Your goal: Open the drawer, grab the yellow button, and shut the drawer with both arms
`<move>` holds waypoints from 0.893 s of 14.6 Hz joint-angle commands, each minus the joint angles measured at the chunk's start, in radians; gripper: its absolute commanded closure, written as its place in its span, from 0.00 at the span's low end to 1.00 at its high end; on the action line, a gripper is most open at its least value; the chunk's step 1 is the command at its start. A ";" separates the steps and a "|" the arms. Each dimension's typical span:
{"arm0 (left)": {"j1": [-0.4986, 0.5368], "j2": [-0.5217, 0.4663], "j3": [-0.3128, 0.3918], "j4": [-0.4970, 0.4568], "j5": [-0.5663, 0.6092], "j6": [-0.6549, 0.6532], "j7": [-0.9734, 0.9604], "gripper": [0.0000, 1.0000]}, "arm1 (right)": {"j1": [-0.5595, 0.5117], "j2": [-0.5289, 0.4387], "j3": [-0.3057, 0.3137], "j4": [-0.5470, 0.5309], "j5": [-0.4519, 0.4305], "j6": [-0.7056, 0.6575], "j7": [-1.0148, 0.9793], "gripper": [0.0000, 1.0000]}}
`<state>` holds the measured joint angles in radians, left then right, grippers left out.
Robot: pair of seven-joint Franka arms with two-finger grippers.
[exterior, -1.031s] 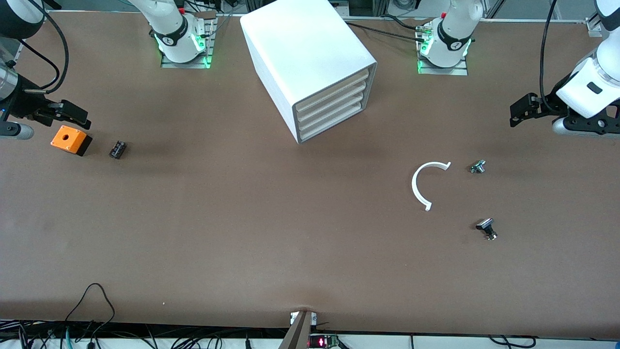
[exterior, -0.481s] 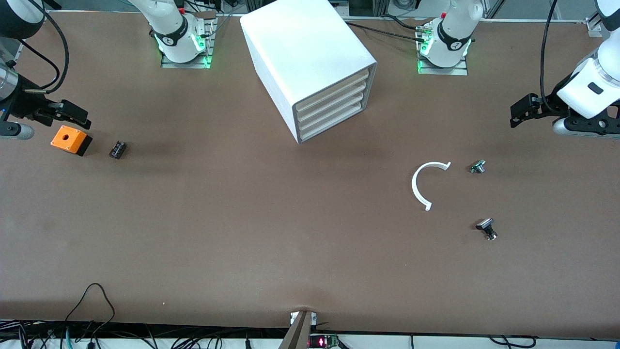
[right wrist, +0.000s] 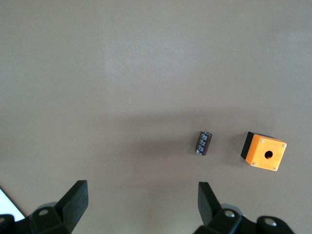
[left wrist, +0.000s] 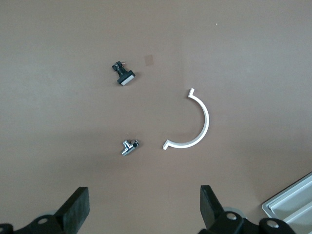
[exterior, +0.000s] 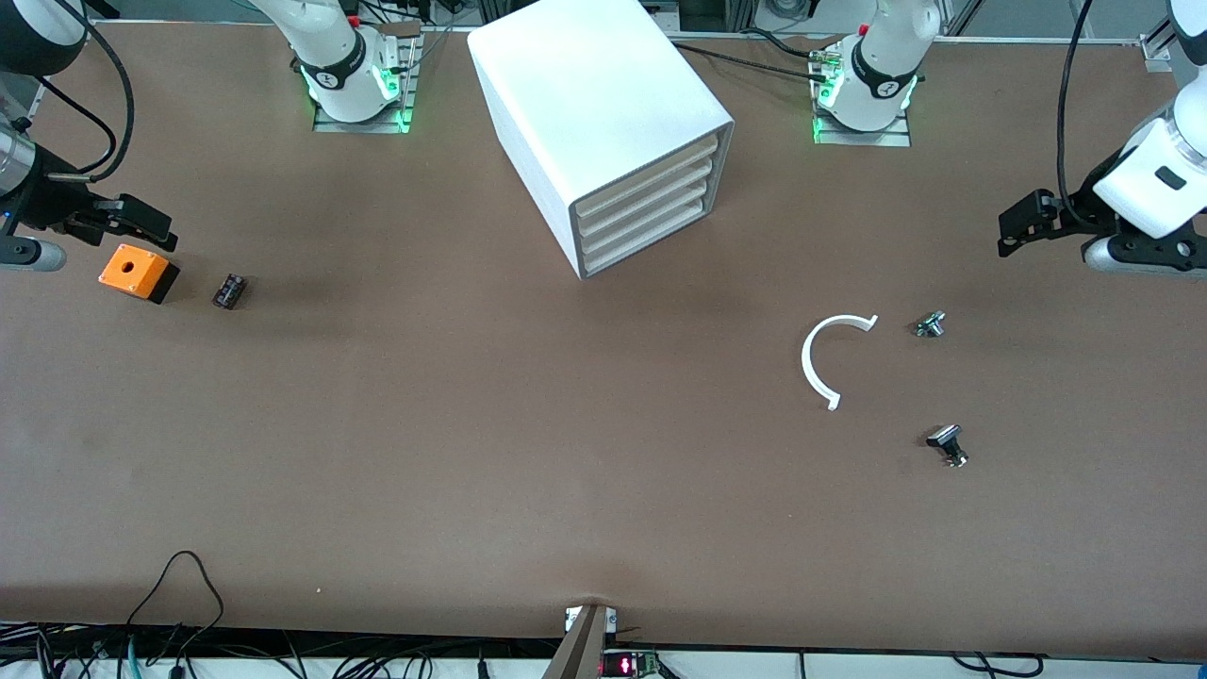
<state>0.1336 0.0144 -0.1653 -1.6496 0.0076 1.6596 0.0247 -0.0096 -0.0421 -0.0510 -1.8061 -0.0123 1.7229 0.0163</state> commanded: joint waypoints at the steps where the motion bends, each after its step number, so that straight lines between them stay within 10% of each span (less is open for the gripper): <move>1: 0.026 0.055 0.000 0.066 -0.008 -0.014 0.020 0.00 | -0.009 0.004 0.005 0.001 0.008 0.006 -0.013 0.00; 13: 0.018 0.030 0.004 0.004 -0.035 -0.009 -0.093 0.00 | -0.007 0.047 0.011 0.040 0.009 0.007 -0.018 0.00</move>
<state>0.1553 0.0789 -0.1611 -1.6194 -0.0017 1.6570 -0.0048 -0.0095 -0.0073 -0.0470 -1.7919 -0.0123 1.7337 0.0161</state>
